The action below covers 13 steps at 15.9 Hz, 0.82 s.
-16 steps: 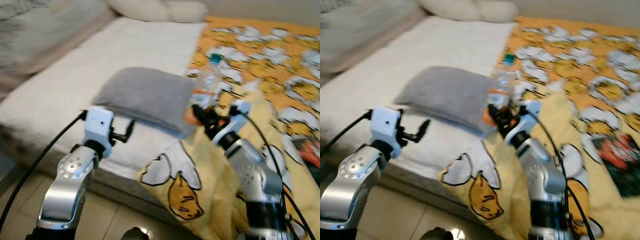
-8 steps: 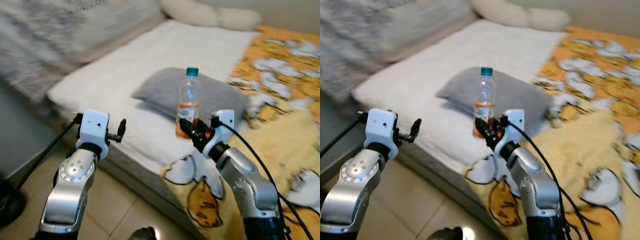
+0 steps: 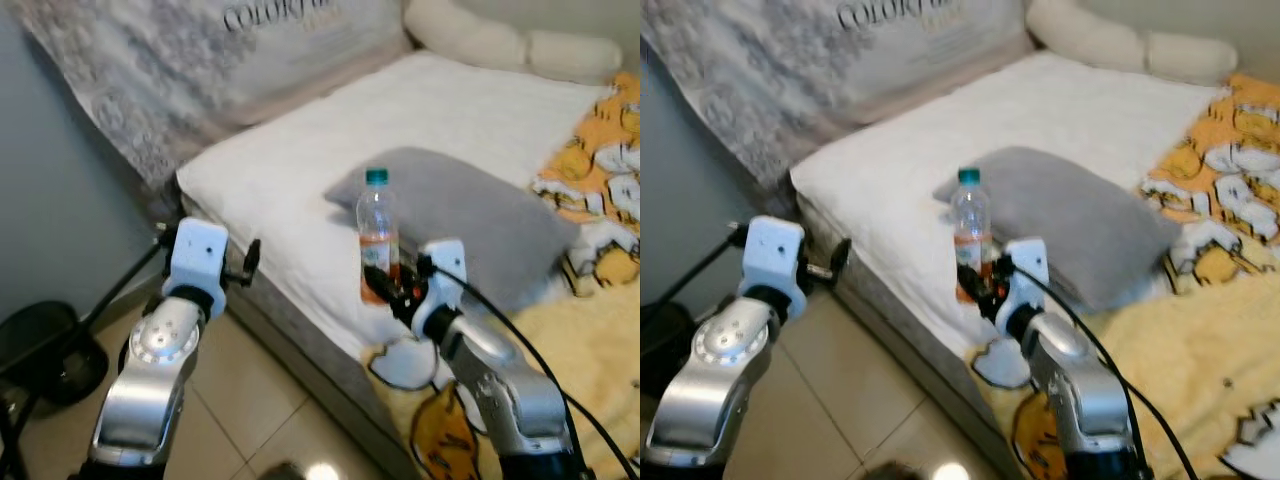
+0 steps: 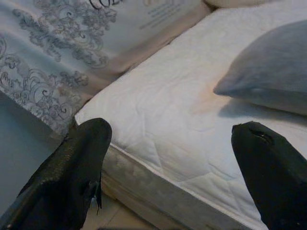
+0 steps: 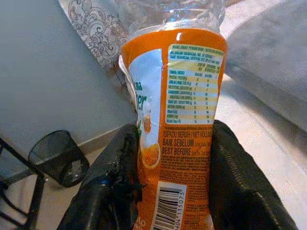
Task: Clean up the room
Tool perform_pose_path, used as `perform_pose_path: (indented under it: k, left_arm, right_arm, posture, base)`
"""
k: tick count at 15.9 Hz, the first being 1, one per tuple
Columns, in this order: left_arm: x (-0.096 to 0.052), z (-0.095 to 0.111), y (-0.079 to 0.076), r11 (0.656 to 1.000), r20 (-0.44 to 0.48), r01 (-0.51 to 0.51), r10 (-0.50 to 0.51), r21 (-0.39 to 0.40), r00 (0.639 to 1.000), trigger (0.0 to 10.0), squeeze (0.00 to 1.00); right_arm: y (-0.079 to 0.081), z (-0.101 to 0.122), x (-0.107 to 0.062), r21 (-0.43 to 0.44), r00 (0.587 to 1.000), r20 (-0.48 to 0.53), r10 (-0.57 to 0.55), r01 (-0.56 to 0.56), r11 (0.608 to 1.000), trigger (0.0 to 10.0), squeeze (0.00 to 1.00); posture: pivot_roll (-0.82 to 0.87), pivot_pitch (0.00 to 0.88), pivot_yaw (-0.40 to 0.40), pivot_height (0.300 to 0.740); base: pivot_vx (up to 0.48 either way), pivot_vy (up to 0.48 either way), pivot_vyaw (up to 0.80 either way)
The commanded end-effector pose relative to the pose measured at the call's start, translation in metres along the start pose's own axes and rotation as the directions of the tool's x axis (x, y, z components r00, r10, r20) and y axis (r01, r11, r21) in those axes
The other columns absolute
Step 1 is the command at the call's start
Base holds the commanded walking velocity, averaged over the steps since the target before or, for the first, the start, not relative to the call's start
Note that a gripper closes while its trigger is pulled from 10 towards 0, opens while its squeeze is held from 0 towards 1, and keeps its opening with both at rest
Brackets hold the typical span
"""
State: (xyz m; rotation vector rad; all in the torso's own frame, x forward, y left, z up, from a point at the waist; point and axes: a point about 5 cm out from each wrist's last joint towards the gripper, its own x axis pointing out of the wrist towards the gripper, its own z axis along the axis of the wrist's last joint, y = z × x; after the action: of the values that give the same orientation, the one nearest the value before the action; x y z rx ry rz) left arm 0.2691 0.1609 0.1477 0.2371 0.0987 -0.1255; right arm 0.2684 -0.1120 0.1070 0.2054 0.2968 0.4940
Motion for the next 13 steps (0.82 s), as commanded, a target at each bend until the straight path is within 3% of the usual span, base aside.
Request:
perform_pose_path:
  k: [1, 10, 13]
  left_arm:
    - [-0.0021, -0.0022, 0.0058, 1.000, -0.019, -0.022, 0.022, 0.002, 1.000, 10.0, 0.00]
    - [-0.0093, -0.0052, 0.0118, 0.999, -0.029, -0.036, 0.036, 0.003, 0.999, 10.0, 0.00]
    - [-0.0084, -0.0054, 0.0129, 1.000, -0.031, -0.030, 0.030, 0.002, 0.999, 10.0, 0.00]
  right_arm:
    - [0.0066, 0.0056, 0.0043, -0.026, 1.000, 0.005, 0.027, -0.027, 0.999, 10.0, 0.00]
    - [0.0007, 0.0022, 0.0077, -0.073, 0.999, -0.031, 0.021, -0.023, 0.997, 10.0, 0.00]
    - [-0.0031, 0.0015, 0.0069, -0.105, 1.000, -0.013, -0.022, 0.020, 0.994, 10.0, 0.00]
  posture:
    - [0.05, 0.000, 0.052, 0.740]
    - [0.06, 0.000, 0.036, 0.740]
    - [0.07, 0.000, 0.037, 0.740]
  base:
    - [0.251, 0.000, 0.80]
    - [0.274, 0.000, 0.80]
    - [0.292, 0.000, 0.18]
